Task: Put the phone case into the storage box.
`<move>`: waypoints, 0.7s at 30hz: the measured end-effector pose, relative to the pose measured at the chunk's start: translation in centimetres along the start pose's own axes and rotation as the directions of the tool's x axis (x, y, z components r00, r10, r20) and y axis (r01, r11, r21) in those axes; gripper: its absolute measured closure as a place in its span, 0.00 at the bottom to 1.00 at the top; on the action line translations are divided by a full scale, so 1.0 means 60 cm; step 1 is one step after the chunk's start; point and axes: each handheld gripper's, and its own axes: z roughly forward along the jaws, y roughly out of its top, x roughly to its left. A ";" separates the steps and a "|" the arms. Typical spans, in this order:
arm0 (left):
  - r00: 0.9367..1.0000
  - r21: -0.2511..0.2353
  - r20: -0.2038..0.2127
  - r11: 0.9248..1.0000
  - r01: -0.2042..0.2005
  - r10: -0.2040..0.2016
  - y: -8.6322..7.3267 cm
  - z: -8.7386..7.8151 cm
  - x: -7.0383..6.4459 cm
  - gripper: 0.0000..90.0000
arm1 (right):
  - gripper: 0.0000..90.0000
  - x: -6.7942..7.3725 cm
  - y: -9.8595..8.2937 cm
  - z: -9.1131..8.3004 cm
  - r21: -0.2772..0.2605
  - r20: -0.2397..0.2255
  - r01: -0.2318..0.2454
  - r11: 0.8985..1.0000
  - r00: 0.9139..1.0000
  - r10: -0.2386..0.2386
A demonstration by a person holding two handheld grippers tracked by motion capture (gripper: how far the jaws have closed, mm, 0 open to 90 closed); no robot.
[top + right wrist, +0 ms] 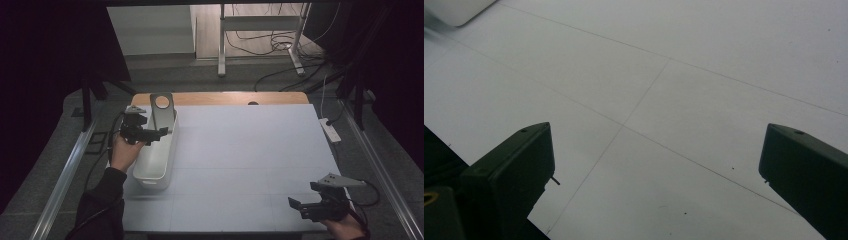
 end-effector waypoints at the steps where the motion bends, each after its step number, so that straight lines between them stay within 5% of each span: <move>1: 1.000 0.000 -0.001 1.000 -0.008 0.008 -0.001 0.000 -0.002 0.03 | 0.02 0.000 0.000 0.000 0.000 0.000 -0.001 1.000 1.000 0.001; 21: 0.999 -0.016 0.032 0.999 -0.042 0.042 -0.023 -0.018 -0.040 0.02 | 0.00 -0.001 0.000 0.000 0.008 -0.007 0.000 1.000 1.000 0.000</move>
